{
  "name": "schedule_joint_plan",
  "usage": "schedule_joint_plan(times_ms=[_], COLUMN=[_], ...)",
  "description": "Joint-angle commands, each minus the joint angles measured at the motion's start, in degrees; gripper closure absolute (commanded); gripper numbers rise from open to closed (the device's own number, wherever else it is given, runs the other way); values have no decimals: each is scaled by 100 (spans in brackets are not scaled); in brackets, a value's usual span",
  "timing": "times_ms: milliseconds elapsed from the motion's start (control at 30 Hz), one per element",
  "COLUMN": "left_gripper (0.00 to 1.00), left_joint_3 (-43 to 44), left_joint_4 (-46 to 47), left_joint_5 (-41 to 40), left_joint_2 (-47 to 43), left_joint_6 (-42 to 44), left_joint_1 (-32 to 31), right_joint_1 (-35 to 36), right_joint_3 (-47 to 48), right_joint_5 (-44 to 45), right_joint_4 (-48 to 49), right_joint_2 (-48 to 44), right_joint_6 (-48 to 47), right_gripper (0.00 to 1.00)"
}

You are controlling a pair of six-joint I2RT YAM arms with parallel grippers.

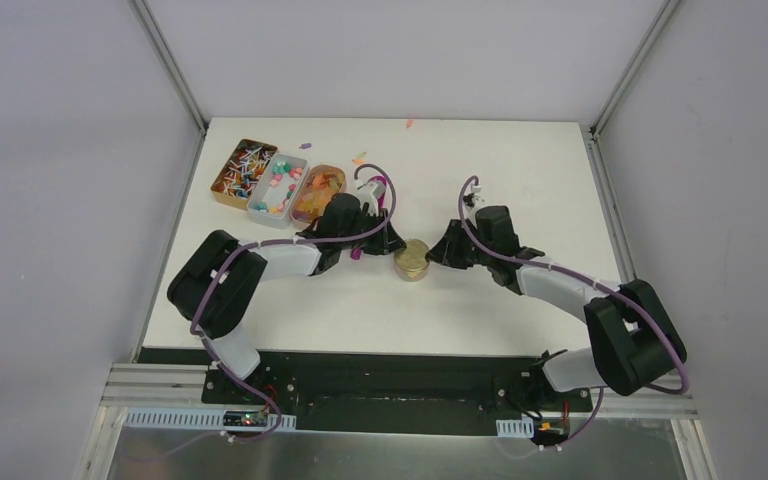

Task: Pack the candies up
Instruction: Screw the bottle lid onto the packing bottle, then reset both arms

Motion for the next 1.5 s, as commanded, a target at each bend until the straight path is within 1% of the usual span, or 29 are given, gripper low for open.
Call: schedule_joint_plan(times_ms=[0,33,67,133,200,300,367,400,433,467,533,700,800,867,900,933,1067,1233,1333,1467], left_gripper=[81,81,79,73,65,55,49,47,45,40,36,29,25,17,7,2,1,1,1,1], left_joint_3=[134,224,330,509,698,1051,1305,1450,1577,1696,1906,2281,2351,2306,2271,2234,1937,1377,1112,971], left_joint_4=[-959,-1049,-1135,-1282,-1448,-1766,-2020,-2197,-2368,-2525,-2828,-3262,-3351,-3355,-3357,-3358,-3354,-3385,-3411,-3485], left_joint_5=[-88,-46,-32,-22,-16,42,24,-23,-93,-182,-411,-1155,-1539,-1730,-1802,-1855,-2029,-1993,-1882,-1824], left_joint_2=[280,255,222,107,-39,-310,-529,-639,-779,-925,-1234,-2092,-2636,-3000,-3155,-3328,-4037,-4708,-4955,-5093], left_joint_6=[337,372,402,435,475,567,678,738,809,872,1007,1359,1422,1379,1359,1347,1283,1184,1122,1115], left_joint_1=[-9,6,19,64,127,239,326,362,397,433,484,506,506,506,506,501,506,506,506,506], right_joint_1=[76,69,51,7,-41,-80,-86,-82,-78,-85,-79,-78,-80,-79,-80,-80,-85,-77,-84,-86], right_joint_3=[-131,-75,-26,121,266,451,570,653,802,939,1219,1943,2297,2449,2494,2518,2541,2414,2300,2091], right_joint_5=[239,267,367,520,681,847,939,997,1067,1133,1322,2228,2456,2461,2439,2397,2275,2307,2389,2438], right_joint_4=[-500,-570,-649,-963,-1251,-1616,-1843,-1982,-2128,-2301,-2656,-3421,-3638,-3647,-3622,-3582,-3497,-3443,-3401,-3315], right_joint_2=[-249,-371,-426,-590,-735,-1015,-1225,-1318,-1395,-1471,-1586,-1873,-2131,-2298,-2382,-2455,-2691,-3058,-3271,-3529], right_joint_6=[218,212,164,87,-15,-167,-322,-418,-534,-673,-956,-1505,-1673,-1724,-1725,-1723,-1558,-1441,-1400,-1305], right_gripper=[74,74,69,55,45,25,10,4,1,0,0,0,0,0,0,0,0,0,0,0])
